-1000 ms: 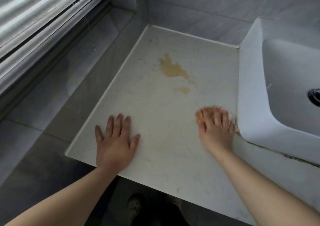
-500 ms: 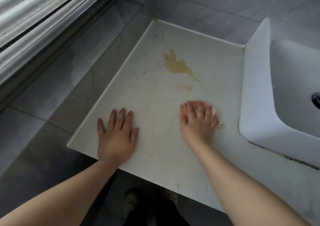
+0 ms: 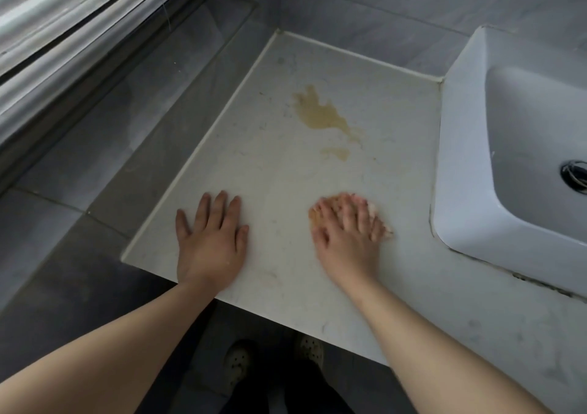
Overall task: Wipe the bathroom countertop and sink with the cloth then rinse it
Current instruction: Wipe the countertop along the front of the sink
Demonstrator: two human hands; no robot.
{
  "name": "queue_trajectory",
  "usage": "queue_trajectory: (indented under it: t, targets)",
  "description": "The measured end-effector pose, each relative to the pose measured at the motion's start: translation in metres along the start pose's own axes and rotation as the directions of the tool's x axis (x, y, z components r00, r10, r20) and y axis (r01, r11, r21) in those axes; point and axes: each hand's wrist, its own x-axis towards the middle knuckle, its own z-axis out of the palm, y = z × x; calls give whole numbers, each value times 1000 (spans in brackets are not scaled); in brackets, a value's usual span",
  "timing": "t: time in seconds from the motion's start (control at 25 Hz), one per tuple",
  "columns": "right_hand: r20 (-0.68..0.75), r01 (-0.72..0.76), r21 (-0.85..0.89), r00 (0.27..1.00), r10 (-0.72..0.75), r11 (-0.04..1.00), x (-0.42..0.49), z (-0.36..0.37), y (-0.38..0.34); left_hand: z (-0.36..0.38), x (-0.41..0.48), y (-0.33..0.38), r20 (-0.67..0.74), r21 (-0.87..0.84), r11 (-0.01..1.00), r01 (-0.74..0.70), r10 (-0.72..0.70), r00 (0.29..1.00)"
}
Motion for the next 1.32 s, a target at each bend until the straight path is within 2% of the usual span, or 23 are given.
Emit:
queue_trajectory:
  t: [0.04, 0.08, 0.16, 0.2, 0.24, 0.28, 0.36, 0.4, 0.44, 0.48, 0.52, 0.6, 0.64, 0.68, 0.76, 0.84, 0.92, 1.04, 1.12, 1.2, 1.32]
  targets:
    - [-5, 32, 5, 999, -32, 999, -4, -1, -21, 0, 0, -1, -5, 2, 1000, -1, 1, 1000]
    - [11, 152, 24, 988, -152, 988, -15, -1, -38, -1, 0, -1, -5, 2, 1000, 2, -2, 1000]
    - [68, 422, 59, 902, -426, 904, -46, -6, -38, 0, 0, 0, -3, 5, 1000, 1, -1, 1000]
    - [90, 488, 66, 866, -493, 870, -54, -10, -20, 0, -1, 1, -6, 8, 1000, -10, 10, 1000]
    - [74, 495, 56, 864, -498, 867, -55, -10, 2, 1, -2, 3, -21, 7, 999, -31, 31, 999]
    - [50, 436, 17, 898, -437, 900, -50, -10, 23, 2, -3, 5, -40, 0, 999, -54, 54, 998]
    - [4, 179, -9, 984, -179, 984, -29, -8, 44, 4, -5, 6, -65, -32, 997, -74, 72, 995]
    - [0, 61, -1, 998, -61, 998, -20, -6, 37, 5, -4, 6, -72, -52, 996, -77, 73, 995]
    - [5, 22, 18, 1000, -22, 1000, -15, -4, 19, 6, -3, 6, -78, -70, 995, -74, 69, 995]
    - [40, 72, 51, 996, -74, 996, -18, -6, -6, 5, -2, 6, -82, -82, 994, -66, 59, 995]
    - [65, 194, 90, 978, -200, 977, -28, -8, -30, 4, -2, 5, -79, -86, 995, -56, 49, 996]
    - [101, 469, 142, 869, -484, 872, -54, -11, -47, 2, -3, 3, -58, -87, 995, -52, 47, 997]
    - [117, 530, 146, 829, -547, 835, -60, -12, -36, 1, -3, 4, -48, -81, 994, -72, 68, 997]
    - [111, 544, 136, 822, -559, 828, -59, -12, -16, 1, -5, 9, -39, -66, 990, -126, 124, 992]
    - [80, 425, 66, 900, -429, 903, -44, -11, 27, 5, -12, 30, -2, -18, 952, -306, 306, 952]
    - [116, 227, -2, 967, -225, 974, -20, -16, 62, 9, -13, 53, 24, -1, 931, -365, 365, 931]
    - [186, 141, -45, 974, -131, 989, -2, -21, 80, 10, -8, 70, 38, -14, 939, -343, 343, 938]
    - [109, 143, -61, 985, -135, 988, 7, -25, 91, 9, 5, 83, 2, -18, 929, -369, 369, 929]
    - [157, 95, 6, 983, -95, 995, 9, -24, 94, 9, 14, 97, 24, -38, 949, -314, 315, 949]
    - [211, -16, 22, 977, 11, 1000, 8, -23, 88, 11, 18, 113, 46, -40, 975, -218, 219, 975]
    - [23, 16, 51, 1000, -18, 999, 6, -25, 78, 16, 15, 120, 14, -25, 986, -165, 165, 986]
